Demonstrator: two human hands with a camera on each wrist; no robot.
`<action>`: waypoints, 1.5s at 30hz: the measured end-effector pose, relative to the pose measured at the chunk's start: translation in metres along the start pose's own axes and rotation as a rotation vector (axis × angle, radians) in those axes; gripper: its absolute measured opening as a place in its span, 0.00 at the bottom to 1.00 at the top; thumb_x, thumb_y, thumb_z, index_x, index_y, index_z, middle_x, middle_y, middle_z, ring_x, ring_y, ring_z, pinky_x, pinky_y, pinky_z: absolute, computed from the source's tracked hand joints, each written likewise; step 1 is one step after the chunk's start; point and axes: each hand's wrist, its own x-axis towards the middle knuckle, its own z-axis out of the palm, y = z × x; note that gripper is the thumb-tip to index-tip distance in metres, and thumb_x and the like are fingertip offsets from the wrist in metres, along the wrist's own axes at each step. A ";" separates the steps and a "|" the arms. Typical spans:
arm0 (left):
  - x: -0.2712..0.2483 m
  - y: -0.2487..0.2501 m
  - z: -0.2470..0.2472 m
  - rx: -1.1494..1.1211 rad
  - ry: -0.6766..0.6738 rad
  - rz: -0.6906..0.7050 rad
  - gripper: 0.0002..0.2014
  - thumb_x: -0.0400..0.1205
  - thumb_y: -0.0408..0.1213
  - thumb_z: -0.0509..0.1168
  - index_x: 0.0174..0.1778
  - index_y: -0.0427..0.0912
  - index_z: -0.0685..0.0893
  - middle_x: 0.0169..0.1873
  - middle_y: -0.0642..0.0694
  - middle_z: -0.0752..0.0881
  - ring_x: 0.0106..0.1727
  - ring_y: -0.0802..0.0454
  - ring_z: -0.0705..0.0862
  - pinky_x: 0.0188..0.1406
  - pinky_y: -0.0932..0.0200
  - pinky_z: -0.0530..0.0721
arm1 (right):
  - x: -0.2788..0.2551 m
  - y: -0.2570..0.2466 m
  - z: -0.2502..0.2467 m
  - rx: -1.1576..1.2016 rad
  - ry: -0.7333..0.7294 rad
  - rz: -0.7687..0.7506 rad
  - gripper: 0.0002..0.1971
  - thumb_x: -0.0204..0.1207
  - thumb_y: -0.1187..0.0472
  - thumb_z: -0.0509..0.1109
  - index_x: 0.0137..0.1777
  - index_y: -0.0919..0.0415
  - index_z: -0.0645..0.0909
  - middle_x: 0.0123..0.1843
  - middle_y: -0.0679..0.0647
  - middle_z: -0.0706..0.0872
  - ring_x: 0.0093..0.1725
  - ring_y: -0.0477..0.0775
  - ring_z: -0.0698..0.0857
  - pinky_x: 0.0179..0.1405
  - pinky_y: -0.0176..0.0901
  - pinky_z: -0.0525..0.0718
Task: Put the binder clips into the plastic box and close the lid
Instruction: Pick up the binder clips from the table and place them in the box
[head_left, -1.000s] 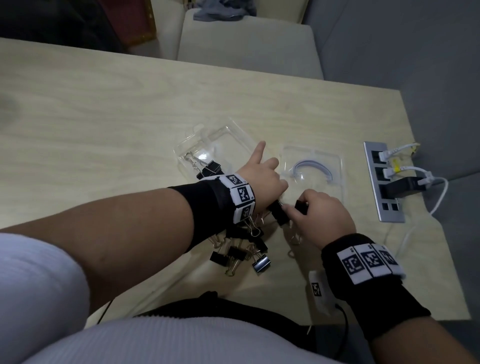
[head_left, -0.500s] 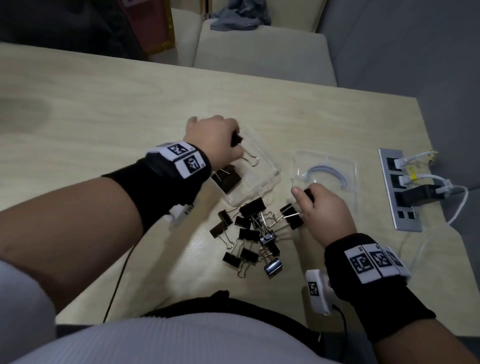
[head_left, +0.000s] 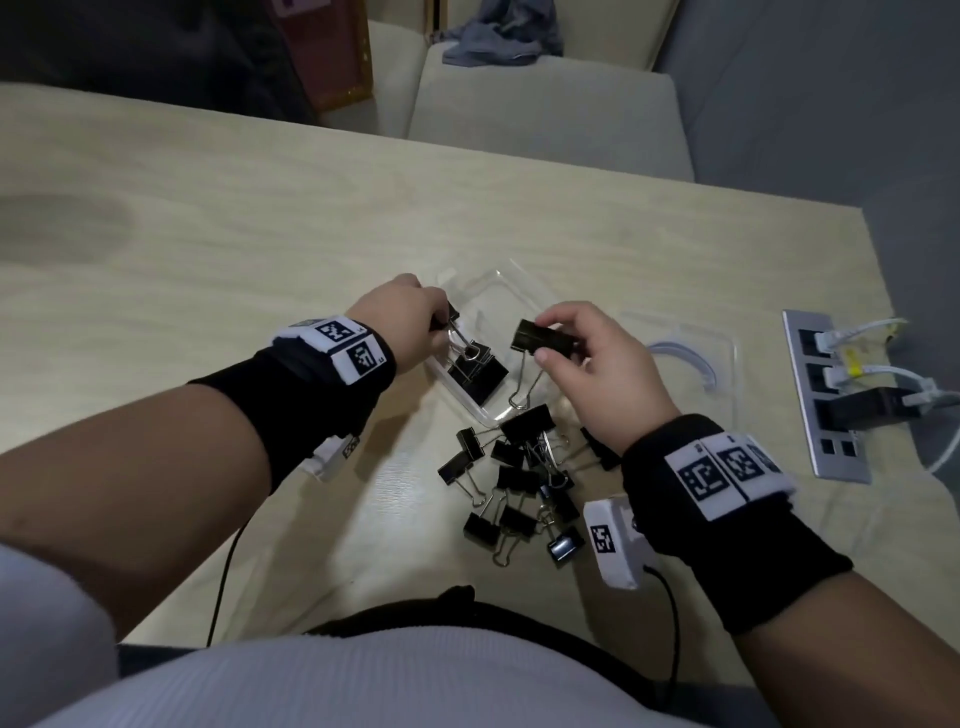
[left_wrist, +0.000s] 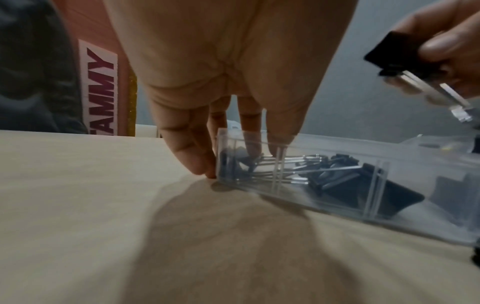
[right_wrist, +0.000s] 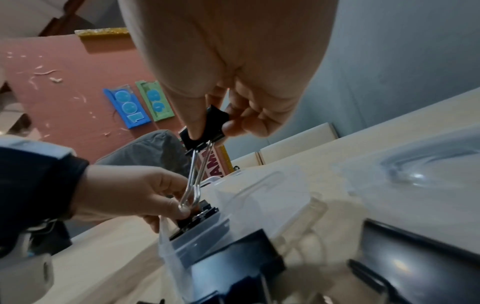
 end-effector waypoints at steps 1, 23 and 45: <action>-0.001 0.000 0.001 0.000 -0.009 -0.001 0.14 0.78 0.46 0.67 0.59 0.46 0.82 0.54 0.41 0.79 0.49 0.42 0.82 0.46 0.54 0.78 | 0.003 -0.005 0.003 -0.032 -0.030 -0.034 0.13 0.78 0.59 0.69 0.59 0.44 0.80 0.52 0.45 0.82 0.40 0.38 0.79 0.39 0.29 0.74; -0.031 0.017 0.004 0.127 0.115 0.200 0.22 0.75 0.65 0.60 0.52 0.55 0.87 0.75 0.48 0.69 0.76 0.43 0.63 0.70 0.37 0.64 | 0.005 0.026 -0.001 -0.267 -0.085 0.050 0.14 0.81 0.66 0.60 0.59 0.50 0.80 0.58 0.45 0.73 0.60 0.49 0.79 0.57 0.38 0.71; -0.022 0.025 0.001 0.232 0.097 0.067 0.13 0.75 0.51 0.65 0.48 0.50 0.90 0.69 0.47 0.74 0.72 0.41 0.64 0.66 0.38 0.65 | 0.005 -0.003 0.043 -0.664 -0.276 0.013 0.14 0.79 0.51 0.65 0.64 0.49 0.76 0.58 0.49 0.86 0.62 0.57 0.78 0.65 0.55 0.67</action>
